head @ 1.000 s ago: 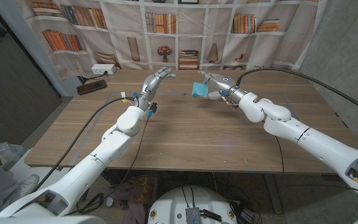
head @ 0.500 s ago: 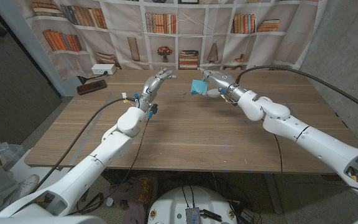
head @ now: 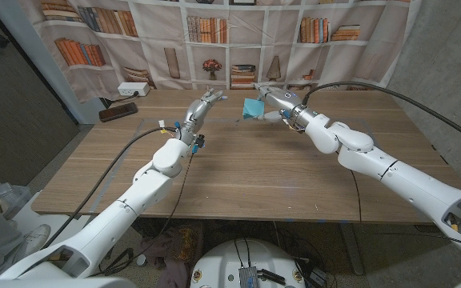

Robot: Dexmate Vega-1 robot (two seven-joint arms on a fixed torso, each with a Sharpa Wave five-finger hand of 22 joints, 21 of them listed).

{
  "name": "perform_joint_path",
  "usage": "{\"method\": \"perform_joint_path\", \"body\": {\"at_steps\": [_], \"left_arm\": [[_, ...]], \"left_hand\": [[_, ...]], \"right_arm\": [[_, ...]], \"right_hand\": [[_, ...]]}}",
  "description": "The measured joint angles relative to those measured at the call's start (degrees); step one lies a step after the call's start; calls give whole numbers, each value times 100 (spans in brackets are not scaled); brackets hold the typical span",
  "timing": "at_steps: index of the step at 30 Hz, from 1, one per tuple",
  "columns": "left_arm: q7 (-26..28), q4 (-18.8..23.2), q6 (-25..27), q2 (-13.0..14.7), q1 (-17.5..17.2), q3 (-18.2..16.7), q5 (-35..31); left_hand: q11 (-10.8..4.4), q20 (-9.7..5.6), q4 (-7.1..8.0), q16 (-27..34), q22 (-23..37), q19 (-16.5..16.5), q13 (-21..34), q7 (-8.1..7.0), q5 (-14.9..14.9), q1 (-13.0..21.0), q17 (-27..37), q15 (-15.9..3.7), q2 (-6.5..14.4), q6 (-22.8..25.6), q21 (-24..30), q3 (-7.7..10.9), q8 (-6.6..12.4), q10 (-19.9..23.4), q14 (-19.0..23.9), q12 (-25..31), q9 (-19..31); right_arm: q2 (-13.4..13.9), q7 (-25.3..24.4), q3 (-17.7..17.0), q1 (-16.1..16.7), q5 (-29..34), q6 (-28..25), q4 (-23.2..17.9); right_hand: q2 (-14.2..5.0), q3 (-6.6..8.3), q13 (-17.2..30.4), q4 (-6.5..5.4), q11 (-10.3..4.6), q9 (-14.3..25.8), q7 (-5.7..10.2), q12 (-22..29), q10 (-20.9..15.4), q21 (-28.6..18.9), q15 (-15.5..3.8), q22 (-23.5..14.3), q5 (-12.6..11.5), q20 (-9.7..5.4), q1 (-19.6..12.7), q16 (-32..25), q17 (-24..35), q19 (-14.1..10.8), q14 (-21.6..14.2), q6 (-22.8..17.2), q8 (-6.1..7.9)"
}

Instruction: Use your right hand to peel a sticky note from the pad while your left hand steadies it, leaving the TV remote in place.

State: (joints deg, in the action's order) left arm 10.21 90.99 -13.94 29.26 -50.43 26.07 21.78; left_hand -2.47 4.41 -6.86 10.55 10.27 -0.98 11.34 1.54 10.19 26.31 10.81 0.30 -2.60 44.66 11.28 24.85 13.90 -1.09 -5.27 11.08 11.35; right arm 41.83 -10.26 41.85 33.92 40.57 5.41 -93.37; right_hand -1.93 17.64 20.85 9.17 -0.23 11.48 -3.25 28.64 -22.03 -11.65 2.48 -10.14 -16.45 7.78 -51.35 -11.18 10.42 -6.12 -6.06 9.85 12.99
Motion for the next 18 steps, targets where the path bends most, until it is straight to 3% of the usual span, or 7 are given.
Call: {"method": "perform_joint_path", "body": {"at_steps": [7,18], "left_arm": [[-25,-25,-41,-26,6,20,8],[173,15,-51,-87,-1,55,-174]], "left_hand": [[-51,-41,-19,0,0,-40,-6,62,22,127,0,-53,127,328,0,19,96,52,-52,43,0],[-88,-94,-143,-43,-1,-318,-16,443,43,546,-16,-102,363,770,-49,238,141,217,-428,116,-18]], "right_arm": [[-22,-55,32,-32,78,102,51],[-29,-227,112,-61,355,179,74]], "right_hand": [[1,-1,0,0,0,0,0,-1,0,0,0,0,-39,0,0,0,0,0,0,0,0],[11,0,0,-2,0,0,-1,23,0,0,-17,0,-39,0,-8,0,0,1,17,0,0]]}}
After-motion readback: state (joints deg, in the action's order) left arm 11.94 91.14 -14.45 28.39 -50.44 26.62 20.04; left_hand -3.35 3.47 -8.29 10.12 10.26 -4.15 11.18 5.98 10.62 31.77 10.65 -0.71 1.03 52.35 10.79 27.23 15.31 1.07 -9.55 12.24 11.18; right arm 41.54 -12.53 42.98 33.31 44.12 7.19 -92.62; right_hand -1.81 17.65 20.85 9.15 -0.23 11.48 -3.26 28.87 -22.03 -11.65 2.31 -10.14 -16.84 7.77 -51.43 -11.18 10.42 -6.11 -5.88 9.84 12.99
